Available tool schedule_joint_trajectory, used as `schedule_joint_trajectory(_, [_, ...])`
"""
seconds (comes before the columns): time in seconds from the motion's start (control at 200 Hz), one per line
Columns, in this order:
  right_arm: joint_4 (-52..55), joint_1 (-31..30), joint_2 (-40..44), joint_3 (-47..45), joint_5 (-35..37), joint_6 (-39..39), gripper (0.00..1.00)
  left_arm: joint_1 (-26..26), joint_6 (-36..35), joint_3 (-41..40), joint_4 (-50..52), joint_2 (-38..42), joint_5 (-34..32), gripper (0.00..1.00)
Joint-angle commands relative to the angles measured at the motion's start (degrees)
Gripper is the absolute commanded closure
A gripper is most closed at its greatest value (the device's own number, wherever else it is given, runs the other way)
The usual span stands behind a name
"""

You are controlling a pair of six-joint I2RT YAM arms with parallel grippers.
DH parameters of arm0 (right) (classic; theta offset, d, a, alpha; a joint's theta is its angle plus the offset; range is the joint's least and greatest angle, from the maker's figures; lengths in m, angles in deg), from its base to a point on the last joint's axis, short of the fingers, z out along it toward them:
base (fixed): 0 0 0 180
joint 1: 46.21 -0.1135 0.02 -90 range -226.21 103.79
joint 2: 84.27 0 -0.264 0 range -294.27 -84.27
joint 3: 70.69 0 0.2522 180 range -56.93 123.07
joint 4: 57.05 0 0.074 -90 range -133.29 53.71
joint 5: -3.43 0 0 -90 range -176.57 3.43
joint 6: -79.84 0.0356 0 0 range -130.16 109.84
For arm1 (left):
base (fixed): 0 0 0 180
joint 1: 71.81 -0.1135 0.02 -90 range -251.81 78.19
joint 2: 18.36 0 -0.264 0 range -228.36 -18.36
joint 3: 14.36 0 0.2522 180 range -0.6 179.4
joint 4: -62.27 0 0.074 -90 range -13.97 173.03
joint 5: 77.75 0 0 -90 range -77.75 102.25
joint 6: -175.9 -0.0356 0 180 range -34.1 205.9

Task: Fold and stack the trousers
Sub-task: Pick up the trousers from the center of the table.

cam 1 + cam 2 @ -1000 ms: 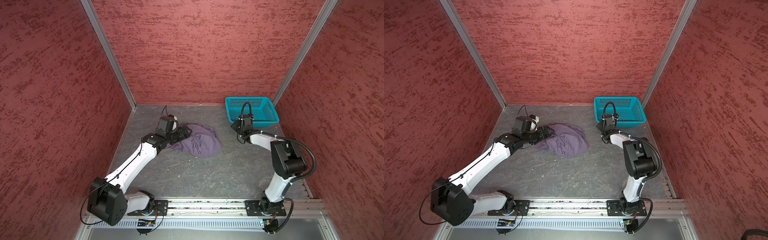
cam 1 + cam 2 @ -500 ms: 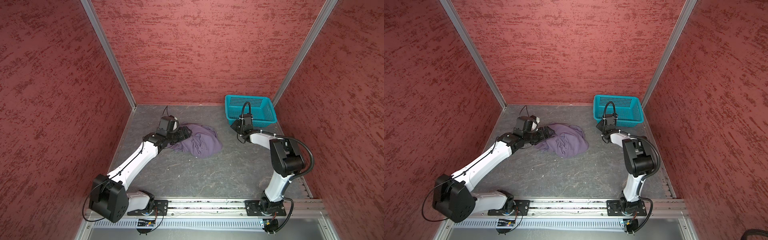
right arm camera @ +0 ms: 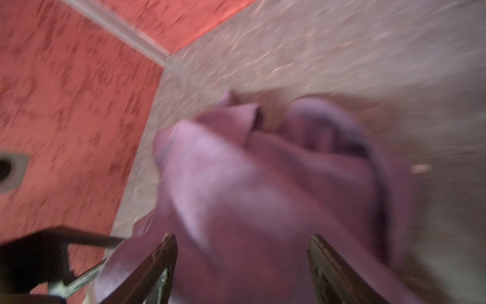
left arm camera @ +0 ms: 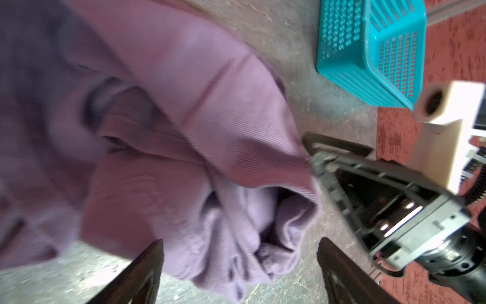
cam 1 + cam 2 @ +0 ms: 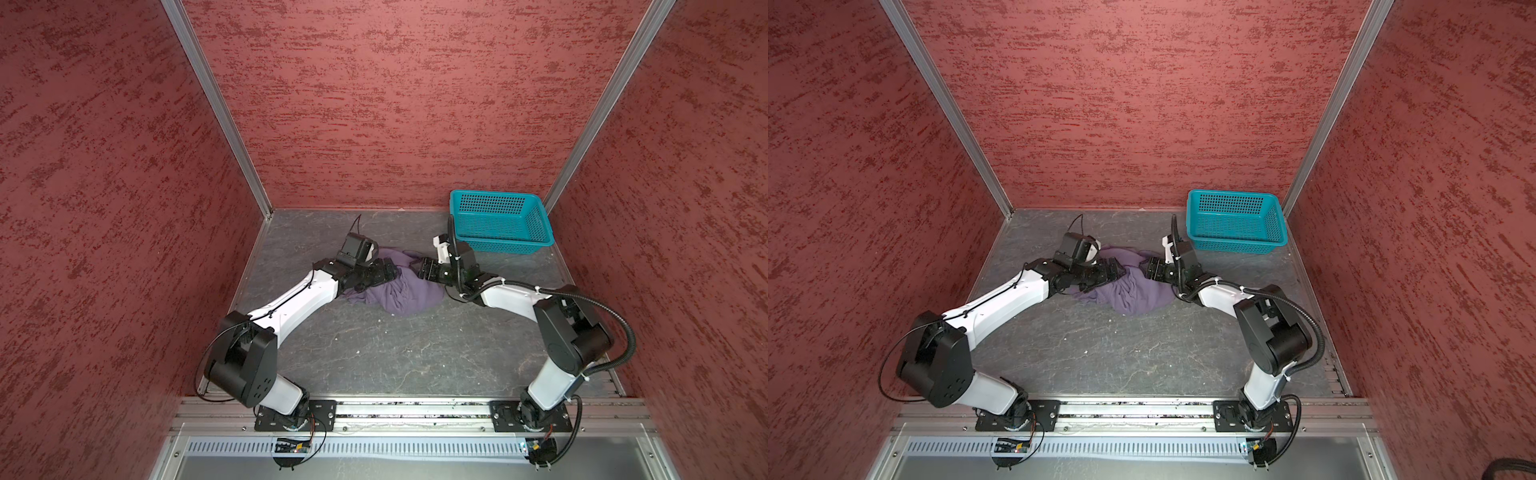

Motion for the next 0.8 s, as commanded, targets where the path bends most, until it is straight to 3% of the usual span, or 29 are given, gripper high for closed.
schedule_joint_trajectory(0.0, [-4.9, -1.8, -4.8, 2.2, -7.1, 1.8, 0.29, 2.4, -1.9, 3.3, 0.5, 0.1, -1.4, 0.09])
schedule_joint_trajectory(0.045, [-5.7, -2.9, -6.5, 4.1, -9.0, 2.5, 0.41, 3.4, -2.4, 3.5, 1.2, 0.8, -2.9, 0.09])
schedule_joint_trajectory(0.065, [-5.8, -3.3, -7.1, 4.9, -9.6, 2.7, 0.50, 4.0, -2.7, 3.5, 1.8, 1.3, -4.3, 0.09])
schedule_joint_trajectory(0.12, [-5.4, -3.8, -8.5, 7.7, -10.6, 2.9, 0.88, 6.0, -3.8, 3.2, 3.3, 3.3, -10.0, 0.09])
schedule_joint_trajectory(0.15, [-4.5, -4.0, -8.8, 9.6, -10.8, 2.6, 1.00, 6.8, -4.6, 2.9, 3.8, 4.7, -13.0, 0.09])
schedule_joint_trajectory(0.376, [8.6, -4.1, -7.7, 27.7, -10.1, -4.6, 1.00, 15.7, -8.8, -2.6, 2.9, 14.8, -27.9, 0.09])
schedule_joint_trajectory(0.616, [16.2, -4.1, -3.4, 40.2, -8.0, -9.1, 1.00, 20.6, -10.1, -2.9, 3.2, 18.7, -33.5, 0.09])
schedule_joint_trajectory(0.796, [23.1, -4.0, 5.6, 43.9, 0.4, -15.2, 1.00, 20.8, -11.7, 0.8, 2.5, 20.9, -35.1, 0.05])
